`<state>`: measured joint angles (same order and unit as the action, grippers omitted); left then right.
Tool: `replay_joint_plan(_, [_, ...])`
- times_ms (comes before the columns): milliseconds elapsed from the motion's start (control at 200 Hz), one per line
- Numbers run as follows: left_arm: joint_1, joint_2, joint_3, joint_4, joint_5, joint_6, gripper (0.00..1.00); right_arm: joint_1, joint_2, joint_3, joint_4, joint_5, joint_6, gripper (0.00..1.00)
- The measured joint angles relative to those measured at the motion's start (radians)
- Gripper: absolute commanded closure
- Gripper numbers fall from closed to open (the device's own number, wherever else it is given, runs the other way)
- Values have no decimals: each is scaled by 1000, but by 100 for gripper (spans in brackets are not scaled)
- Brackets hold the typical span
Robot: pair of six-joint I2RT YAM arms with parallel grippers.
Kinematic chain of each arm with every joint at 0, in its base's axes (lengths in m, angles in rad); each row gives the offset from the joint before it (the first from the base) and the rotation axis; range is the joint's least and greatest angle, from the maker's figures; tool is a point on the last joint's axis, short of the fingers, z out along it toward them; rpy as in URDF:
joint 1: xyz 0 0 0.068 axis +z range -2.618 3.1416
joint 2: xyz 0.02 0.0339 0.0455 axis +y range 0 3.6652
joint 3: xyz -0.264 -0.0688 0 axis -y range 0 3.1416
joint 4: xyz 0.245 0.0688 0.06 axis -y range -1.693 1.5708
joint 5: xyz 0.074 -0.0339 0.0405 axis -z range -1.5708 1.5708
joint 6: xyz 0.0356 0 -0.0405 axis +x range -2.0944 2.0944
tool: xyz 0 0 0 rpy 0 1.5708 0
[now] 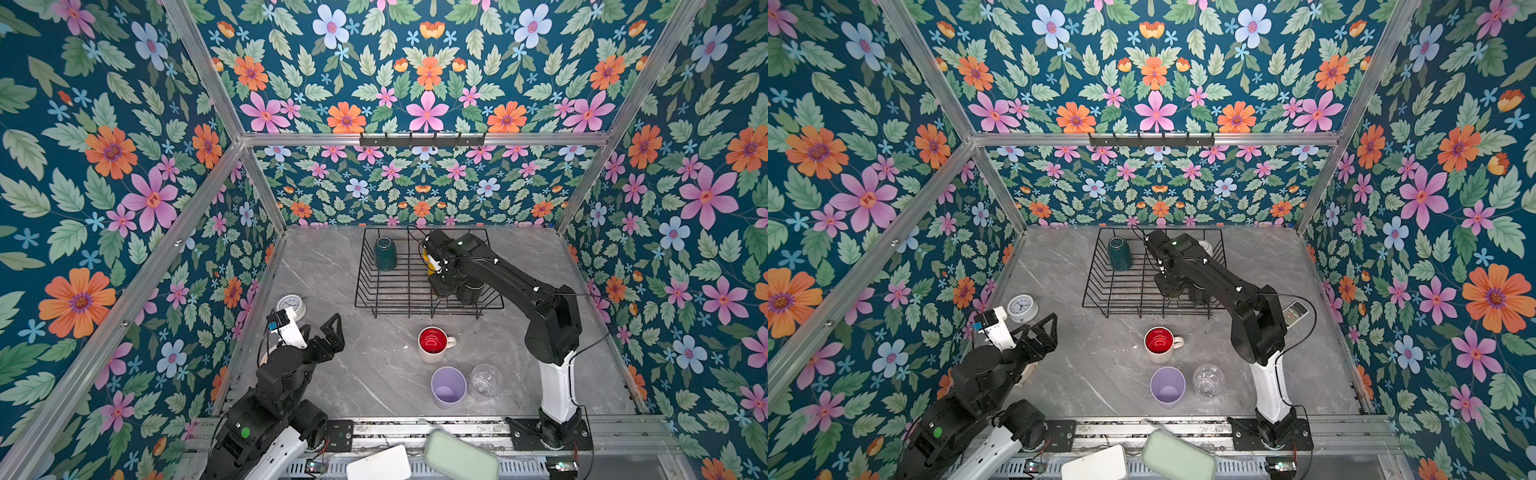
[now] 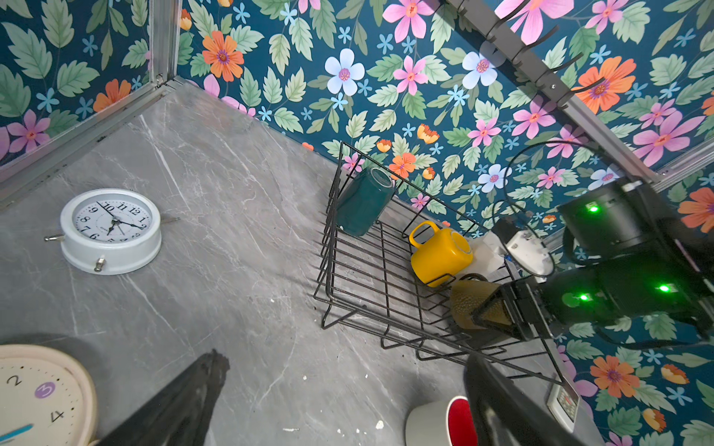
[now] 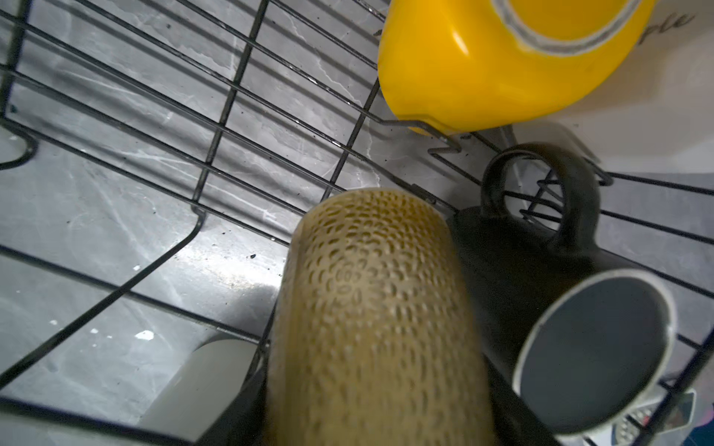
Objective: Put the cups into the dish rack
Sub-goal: 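Lower the olive glass into the rack beside the black mug with the right gripper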
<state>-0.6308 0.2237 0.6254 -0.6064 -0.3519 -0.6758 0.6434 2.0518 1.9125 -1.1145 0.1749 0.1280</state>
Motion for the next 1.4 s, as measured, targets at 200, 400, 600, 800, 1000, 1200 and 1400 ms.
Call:
replay_joint_plan(200, [0, -13, 4, -24, -12, -3, 0, -11, 55, 10, 4, 19, -5, 100])
replay_joint_plan(400, [0, -26, 14, -45, -19, -6, 0, -14, 94, 26, 16, 19, -8, 100])
replay_joint_plan(600, [0, -42, 15, -52, -24, -12, 0, -15, 127, 46, 19, 15, -11, 73])
replay_joint_plan(800, [0, -56, 17, -70, -34, -25, 0, -18, 131, 48, 24, 10, -11, 44])
replay_joint_plan(1000, [0, -62, 19, -83, -38, -26, 0, -18, 125, 48, 26, -2, -11, 28])
replay_joint_plan(1200, [0, -63, 20, -83, -41, -29, 0, -16, 106, 47, 12, -29, -10, 25])
replay_joint_plan(1400, [0, -63, 20, -83, -41, -29, 0, -17, 68, 48, 10, -38, -7, 24])
